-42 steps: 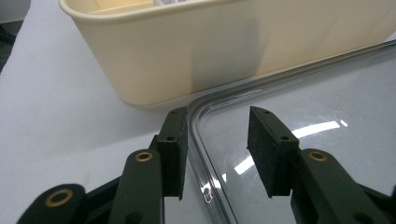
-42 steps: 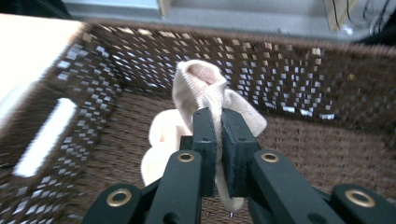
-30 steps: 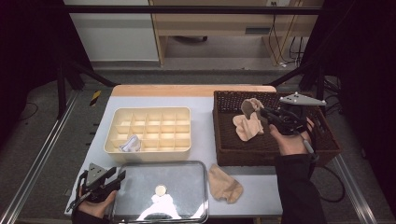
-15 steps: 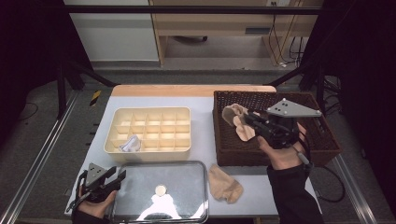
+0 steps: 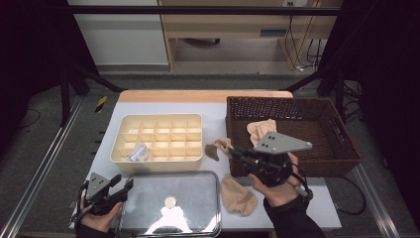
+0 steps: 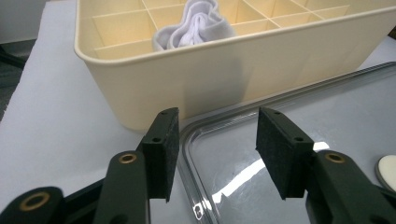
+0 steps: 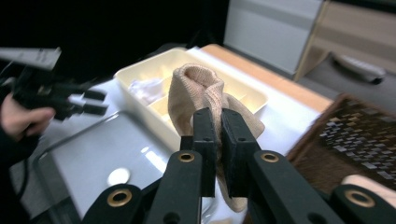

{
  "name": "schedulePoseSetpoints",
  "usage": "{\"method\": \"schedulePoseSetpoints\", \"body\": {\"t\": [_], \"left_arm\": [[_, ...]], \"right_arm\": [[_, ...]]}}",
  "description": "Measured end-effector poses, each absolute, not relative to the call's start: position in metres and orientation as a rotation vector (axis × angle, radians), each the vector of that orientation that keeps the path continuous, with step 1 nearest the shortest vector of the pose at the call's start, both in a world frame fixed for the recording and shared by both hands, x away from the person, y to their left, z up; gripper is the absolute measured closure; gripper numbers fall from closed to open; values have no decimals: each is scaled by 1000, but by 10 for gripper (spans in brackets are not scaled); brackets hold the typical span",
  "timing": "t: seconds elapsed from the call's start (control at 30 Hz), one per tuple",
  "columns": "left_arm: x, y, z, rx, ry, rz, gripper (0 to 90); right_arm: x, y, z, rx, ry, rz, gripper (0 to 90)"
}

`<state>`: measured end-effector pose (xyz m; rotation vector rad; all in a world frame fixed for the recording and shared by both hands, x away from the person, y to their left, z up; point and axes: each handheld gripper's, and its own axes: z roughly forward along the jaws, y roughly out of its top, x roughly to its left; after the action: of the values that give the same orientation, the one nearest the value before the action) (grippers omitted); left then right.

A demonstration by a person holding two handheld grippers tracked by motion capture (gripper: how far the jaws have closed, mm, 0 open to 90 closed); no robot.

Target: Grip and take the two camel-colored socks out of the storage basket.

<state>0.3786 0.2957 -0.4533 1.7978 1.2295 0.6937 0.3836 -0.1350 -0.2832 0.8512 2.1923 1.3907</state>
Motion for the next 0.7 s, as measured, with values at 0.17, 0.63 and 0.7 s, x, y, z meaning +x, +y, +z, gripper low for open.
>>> {"method": "schedulePoseSetpoints", "body": {"t": [0.17,0.63,0.7], "left_arm": [[377,294,-448,1786,1208,693,453],[369,274,-422,1760,1135,712,378],[368,271,-421,1760,1130,717,378]], "right_arm": [[379,-119,-306,843,2279,1378,855],[371,-87,-374,898,2454,1410,856],[370,-85,-376,903,2461,1414,856]]}}
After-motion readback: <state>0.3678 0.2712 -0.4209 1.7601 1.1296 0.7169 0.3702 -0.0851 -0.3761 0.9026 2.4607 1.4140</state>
